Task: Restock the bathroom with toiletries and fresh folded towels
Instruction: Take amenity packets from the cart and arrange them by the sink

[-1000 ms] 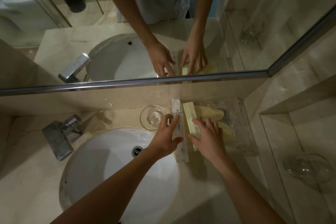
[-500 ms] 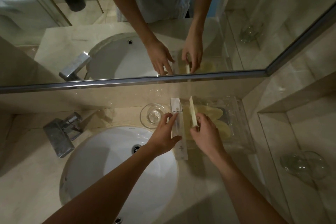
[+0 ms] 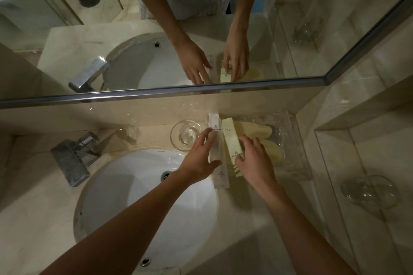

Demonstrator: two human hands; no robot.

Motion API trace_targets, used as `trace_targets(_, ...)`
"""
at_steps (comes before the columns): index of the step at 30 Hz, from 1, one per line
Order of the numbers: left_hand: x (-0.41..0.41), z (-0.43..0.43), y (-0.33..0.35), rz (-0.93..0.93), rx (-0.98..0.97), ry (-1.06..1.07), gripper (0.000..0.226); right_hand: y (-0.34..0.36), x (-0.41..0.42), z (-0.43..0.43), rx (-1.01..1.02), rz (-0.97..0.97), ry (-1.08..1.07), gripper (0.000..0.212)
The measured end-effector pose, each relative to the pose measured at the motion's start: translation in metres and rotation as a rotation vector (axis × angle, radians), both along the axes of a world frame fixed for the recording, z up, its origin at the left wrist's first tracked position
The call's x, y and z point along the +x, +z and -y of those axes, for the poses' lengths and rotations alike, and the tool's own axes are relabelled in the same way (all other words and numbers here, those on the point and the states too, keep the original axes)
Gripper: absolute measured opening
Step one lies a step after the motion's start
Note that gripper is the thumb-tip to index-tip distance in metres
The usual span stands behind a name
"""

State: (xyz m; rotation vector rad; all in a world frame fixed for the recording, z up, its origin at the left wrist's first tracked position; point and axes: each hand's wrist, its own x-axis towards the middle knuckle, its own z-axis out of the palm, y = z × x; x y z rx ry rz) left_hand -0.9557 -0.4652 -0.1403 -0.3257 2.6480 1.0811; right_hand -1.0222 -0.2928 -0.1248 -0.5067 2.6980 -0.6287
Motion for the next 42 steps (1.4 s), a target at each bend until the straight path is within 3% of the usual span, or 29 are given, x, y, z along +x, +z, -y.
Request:
trace_targets(8, 0.001, -0.001, 0.004, 0.019, -0.016, -0.022, 0.087, -0.007, -0.003, -0.012, 0.087, 0.024, 0.154, 0.066)
trace_targets(25, -0.001, -0.002, 0.009, 0.037, -0.011, -0.031, 0.084, -0.015, -0.005, -0.008, 0.071, -0.019, 0.094, 0.06)
trace_targets(42, 0.04, -0.003, 0.027, 0.021, -0.02, -0.05, 0.085, 0.003, 0.034, -0.017, -0.034, 0.083, 0.031, 0.059)
